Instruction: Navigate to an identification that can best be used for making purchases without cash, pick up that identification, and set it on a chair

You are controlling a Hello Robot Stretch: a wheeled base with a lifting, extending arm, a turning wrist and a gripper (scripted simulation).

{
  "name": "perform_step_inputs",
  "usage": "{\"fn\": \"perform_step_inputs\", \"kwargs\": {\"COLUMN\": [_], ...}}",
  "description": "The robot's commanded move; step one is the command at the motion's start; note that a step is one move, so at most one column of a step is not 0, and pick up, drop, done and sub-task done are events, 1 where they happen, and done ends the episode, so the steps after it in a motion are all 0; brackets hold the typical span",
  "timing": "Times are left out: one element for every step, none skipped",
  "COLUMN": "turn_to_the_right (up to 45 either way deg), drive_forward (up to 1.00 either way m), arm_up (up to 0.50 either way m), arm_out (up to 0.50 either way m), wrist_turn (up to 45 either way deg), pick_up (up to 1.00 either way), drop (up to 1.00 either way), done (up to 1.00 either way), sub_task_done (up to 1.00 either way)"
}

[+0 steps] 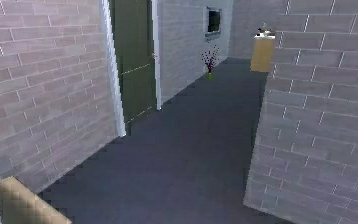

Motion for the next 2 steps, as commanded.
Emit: {"fn": "perform_step_inputs", "kwargs": {"turn_to_the_right": [-45.0,-45.0], "drive_forward": [0.0,0.0], "arm_up": [0.0,0.0], "arm_out": [0.0,0.0], "wrist_turn": [0.0,0.0], "pick_up": [0.0,0.0], "drop": [0.0,0.0], "done": [0.0,0.0], "sub_task_done": [0.0,0.0]}}
